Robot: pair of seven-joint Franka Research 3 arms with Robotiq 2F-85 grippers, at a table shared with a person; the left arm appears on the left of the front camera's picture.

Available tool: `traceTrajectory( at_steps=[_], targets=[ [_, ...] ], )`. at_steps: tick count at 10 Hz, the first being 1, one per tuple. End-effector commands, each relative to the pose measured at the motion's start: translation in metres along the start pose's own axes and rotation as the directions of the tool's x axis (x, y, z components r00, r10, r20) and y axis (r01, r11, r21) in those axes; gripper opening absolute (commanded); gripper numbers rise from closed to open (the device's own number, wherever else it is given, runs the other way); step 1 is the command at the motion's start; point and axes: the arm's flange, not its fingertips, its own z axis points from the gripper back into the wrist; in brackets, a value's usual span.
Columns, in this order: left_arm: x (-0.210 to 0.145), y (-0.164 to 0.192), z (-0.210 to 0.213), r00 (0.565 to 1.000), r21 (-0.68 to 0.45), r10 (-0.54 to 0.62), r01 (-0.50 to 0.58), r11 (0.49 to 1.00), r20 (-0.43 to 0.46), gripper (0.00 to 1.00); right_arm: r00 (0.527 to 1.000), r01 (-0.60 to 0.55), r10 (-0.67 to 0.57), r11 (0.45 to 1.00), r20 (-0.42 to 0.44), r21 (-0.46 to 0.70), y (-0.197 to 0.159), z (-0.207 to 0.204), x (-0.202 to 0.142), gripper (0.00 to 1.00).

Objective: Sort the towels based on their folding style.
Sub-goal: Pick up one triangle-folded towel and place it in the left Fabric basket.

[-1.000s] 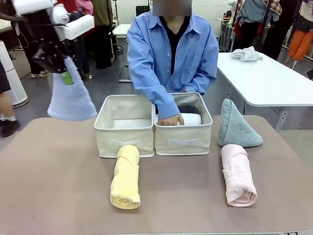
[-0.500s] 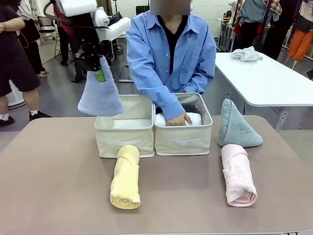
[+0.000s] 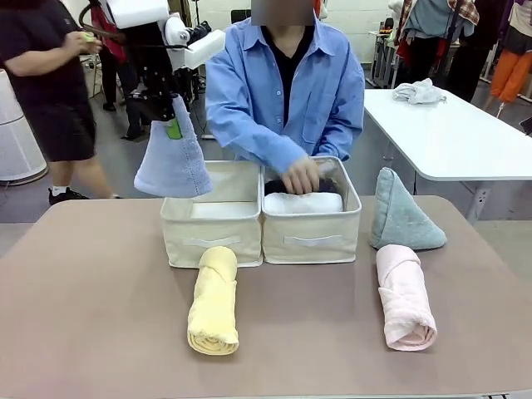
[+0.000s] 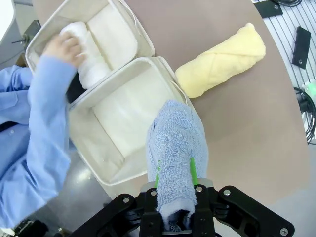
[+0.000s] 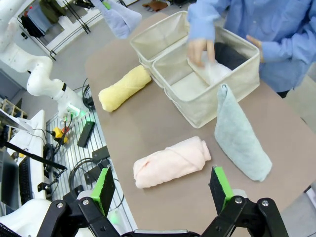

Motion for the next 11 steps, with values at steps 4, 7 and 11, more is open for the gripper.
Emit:
traceTrajectory(
  at_steps=[4, 7, 11],
  targets=[
    [0.027, 0.059, -0.043, 0.997, 0.023, 0.058, -0.057, 0.998, -0.049, 0.18, 1.0, -0.016, 0.016, 1.0, 0.004, 0.009, 0.002, -0.001, -0.004, 1.0],
    [0.016, 0.047, -0.032, 0.997, 0.031, 0.059, -0.058, 0.998, -0.039, 0.18, 1.0, -0.016, 0.016, 1.0, 0.004, 0.009, 0.002, -0.001, -0.004, 1.0],
    [0.018, 0.052, -0.038, 0.997, 0.034, 0.059, -0.058, 0.998, -0.041, 0.18, 1.0, -0.016, 0.016, 1.0, 0.004, 0.009, 0.002, -0.001, -0.004, 1.0]
  ],
)
